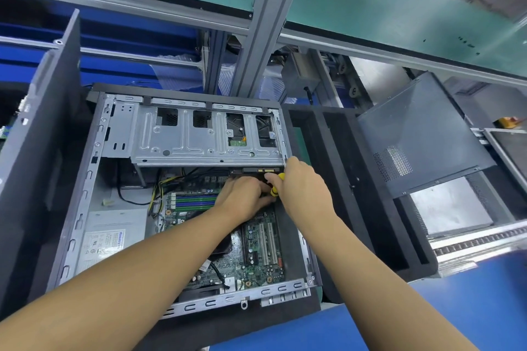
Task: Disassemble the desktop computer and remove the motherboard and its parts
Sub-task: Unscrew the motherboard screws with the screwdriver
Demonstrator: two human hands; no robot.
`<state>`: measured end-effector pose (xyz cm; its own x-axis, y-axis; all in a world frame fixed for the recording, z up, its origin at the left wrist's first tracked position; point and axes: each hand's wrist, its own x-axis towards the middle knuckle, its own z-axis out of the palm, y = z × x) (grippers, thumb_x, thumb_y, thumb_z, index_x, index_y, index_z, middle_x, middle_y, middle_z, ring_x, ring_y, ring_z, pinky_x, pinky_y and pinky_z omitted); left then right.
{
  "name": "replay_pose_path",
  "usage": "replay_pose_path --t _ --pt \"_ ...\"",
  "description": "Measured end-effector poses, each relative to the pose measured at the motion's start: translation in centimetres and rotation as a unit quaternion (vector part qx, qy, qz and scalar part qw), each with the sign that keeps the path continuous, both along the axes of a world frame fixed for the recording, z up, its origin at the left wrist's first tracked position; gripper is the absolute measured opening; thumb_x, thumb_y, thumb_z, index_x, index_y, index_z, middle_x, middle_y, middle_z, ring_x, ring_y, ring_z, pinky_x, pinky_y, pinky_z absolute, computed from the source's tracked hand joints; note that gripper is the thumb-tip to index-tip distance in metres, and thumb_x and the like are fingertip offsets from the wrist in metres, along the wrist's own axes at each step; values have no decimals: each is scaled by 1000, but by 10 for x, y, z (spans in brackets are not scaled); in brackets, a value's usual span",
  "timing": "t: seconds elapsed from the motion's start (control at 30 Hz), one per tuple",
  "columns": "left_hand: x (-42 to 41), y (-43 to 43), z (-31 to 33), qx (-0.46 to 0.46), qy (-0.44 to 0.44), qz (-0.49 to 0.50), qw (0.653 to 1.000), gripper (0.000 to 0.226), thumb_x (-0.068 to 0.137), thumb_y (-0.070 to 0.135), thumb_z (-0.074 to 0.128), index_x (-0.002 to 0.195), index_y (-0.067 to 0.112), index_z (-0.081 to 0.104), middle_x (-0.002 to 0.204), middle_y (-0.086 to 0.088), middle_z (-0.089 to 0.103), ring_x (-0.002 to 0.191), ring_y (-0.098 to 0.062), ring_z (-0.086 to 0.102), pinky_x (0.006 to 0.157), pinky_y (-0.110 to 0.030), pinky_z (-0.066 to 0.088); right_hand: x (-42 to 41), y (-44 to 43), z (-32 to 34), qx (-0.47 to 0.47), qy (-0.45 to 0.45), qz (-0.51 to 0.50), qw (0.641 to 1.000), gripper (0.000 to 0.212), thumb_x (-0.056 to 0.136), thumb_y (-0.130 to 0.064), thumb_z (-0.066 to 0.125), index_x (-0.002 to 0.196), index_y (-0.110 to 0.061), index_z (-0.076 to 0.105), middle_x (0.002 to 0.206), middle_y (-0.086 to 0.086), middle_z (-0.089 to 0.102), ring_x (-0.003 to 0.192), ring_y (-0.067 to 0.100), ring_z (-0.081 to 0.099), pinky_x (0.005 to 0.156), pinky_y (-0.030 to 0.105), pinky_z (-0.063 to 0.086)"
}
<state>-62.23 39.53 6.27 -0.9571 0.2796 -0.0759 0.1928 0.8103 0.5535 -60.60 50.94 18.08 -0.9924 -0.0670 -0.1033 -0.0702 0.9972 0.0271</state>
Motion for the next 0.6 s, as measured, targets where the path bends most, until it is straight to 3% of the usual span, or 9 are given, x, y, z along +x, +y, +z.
replay_pose_path --t 0.2,0.3,0.43,0.5,0.6 --pt "1 -1 1 16 0 -19 1000 21 92 47 60 106 35 70 98 -4 72 98 -30 65 83 -39 45 -1 -3 6 -30 -27 52 998 28 99 -37 54 106 -10 51 108 7 56 92 31 63 65 31 34" --pt "-1 -5 -1 71 -38 -23 997 14 89 42 64 102 41 68 98 -2 72 98 -29 65 80 -36 48 -1 -6 6 -32 -40 87 995 13 97 -16 59 105 -11 51 111 5 50 90 27 61 64 30 38" --pt "-3 -6 -3 86 -66 -14 994 12 87 36 64 96 33 71 95 -4 72 94 -30 65 71 -35 44 -4 -9 7 -48 -72 121 989 20 91 1 61 107 -10 58 107 5 42 84 23 50 68 35 46" --pt "-3 -3 -4 70 -56 -7 996 11 86 38 63 90 29 69 89 -5 69 91 -31 65 68 -34 41 -6 -7 10 -52 -89 137 985 22 88 -1 63 106 -13 62 108 4 44 95 24 52 75 34 47" --pt "-3 0 -4 82 -55 15 995 15 84 46 64 79 32 64 84 1 69 86 -27 66 67 -33 44 -8 -4 16 -107 -61 82 989 19 93 -27 65 107 -14 62 108 5 49 95 25 54 79 35 47"
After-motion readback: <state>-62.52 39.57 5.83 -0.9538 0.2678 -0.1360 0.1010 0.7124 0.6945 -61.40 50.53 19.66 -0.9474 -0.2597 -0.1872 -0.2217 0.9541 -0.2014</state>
